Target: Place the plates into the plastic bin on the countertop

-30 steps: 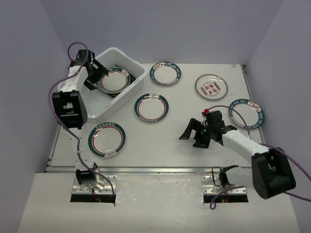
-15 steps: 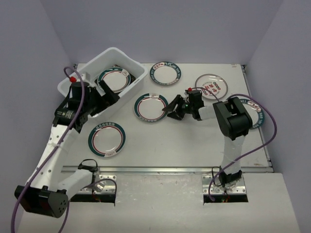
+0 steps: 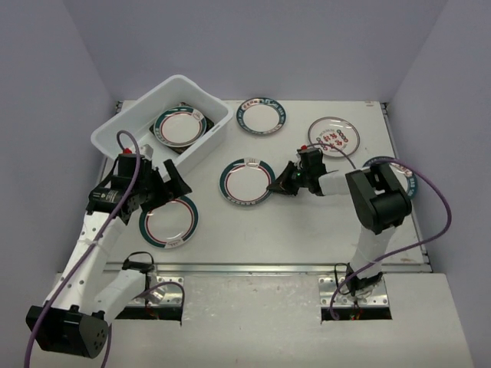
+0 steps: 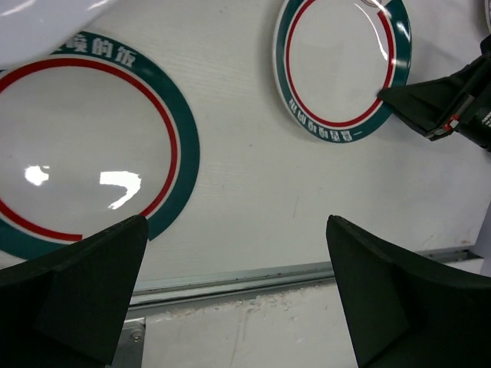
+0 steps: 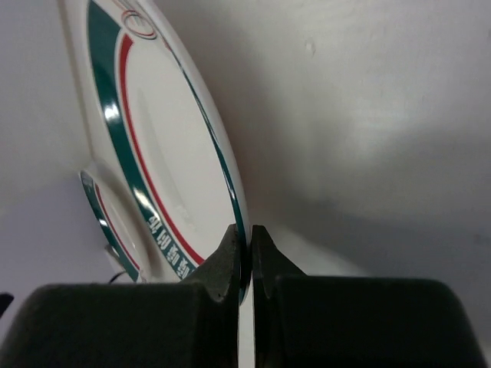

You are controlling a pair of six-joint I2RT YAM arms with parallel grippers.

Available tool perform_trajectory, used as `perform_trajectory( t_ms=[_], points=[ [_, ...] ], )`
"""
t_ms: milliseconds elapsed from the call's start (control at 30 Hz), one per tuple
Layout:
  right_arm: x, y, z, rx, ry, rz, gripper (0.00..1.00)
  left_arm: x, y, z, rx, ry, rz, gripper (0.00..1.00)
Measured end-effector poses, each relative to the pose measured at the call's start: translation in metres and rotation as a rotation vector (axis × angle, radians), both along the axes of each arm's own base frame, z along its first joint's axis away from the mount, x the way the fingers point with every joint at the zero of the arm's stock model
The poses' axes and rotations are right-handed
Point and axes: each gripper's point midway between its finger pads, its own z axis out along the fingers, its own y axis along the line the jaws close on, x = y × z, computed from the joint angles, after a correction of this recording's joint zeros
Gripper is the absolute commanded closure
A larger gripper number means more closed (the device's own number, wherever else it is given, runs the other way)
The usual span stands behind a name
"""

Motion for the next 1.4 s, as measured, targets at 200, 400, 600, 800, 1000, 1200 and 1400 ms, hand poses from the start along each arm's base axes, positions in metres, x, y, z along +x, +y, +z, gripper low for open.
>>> perform_trajectory(
  t_ms=[200,400,600,800,1000,1200,1400],
  points=[
    [-0.046,-0.022,0.063,-0.155,-0.066,0.221,1.00,0.028,-0.044,-0.007,-0.185,-0.009,-0.180,0.01],
    [-0.096,-0.010,0.133,-0.014,-0.138,0.450,1.00,0.042,-0.084,-0.010,-0.339,-0.031,-0.356,0.15],
    [-0.125,0.002,0.170,0.150,-0.169,0.492,1.00,0.042,-0.112,-0.012,-0.460,-0.014,-0.497,0.56],
    [-0.130,0.011,0.174,0.203,-0.130,0.476,1.00,0.034,-0.128,0.006,-0.545,-0.052,-0.605,1.00],
    [-0.126,0.014,0.176,0.208,-0.122,0.447,0.08,0.043,-0.132,0.025,-0.540,-0.133,-0.654,1.00],
    [-0.100,-0.009,0.176,0.004,-0.174,0.333,0.01,0.108,-0.090,0.057,-0.361,-0.191,-0.355,1.00],
    [-0.094,-0.059,0.171,-0.196,-0.206,0.178,0.01,0.182,0.071,0.094,-0.162,-0.320,0.352,1.00]
  ],
)
